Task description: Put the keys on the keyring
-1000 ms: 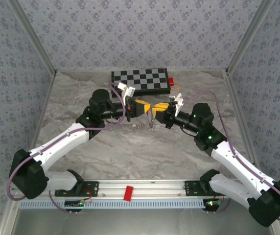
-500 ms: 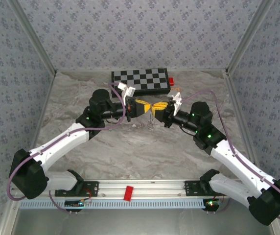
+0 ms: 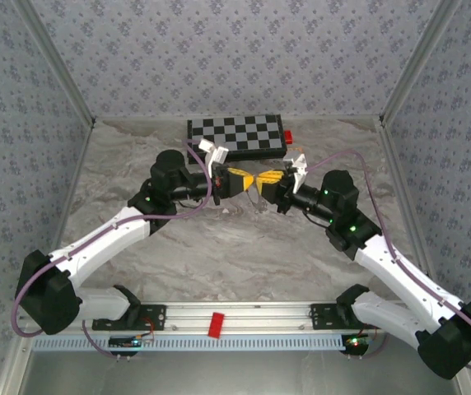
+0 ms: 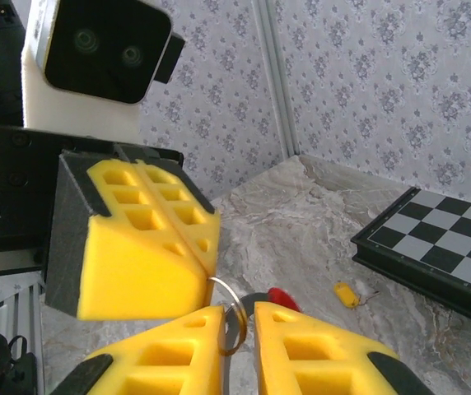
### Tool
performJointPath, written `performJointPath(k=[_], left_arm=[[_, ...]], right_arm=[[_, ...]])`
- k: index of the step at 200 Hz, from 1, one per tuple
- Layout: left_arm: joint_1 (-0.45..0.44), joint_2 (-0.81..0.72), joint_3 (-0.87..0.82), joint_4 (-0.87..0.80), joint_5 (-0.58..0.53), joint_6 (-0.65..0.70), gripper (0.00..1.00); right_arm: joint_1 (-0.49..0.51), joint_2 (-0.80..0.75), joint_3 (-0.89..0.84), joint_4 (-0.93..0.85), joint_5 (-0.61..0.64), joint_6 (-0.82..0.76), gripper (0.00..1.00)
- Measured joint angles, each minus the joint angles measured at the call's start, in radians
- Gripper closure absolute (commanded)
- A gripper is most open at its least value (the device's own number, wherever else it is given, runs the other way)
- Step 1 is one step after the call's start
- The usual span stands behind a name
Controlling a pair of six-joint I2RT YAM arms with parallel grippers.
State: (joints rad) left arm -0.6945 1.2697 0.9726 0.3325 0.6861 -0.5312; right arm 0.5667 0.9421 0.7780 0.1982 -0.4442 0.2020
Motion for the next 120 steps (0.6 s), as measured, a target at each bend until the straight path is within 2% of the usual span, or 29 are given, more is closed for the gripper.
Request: performJointPath(k=[78, 120], left_arm=[[-0.004, 0.0, 0.0, -0.006, -0.039, 0.0, 1.0], [-0.028, -0.001, 0.021, -0.104, -0.187, 0.038, 1.0]], right_arm=[[-0.104, -0.059, -0.01, 0.046, -0.043, 0.105, 0.81], [-0.104, -0.058, -0.013, 0.046, -0.05, 0.121, 0.81]])
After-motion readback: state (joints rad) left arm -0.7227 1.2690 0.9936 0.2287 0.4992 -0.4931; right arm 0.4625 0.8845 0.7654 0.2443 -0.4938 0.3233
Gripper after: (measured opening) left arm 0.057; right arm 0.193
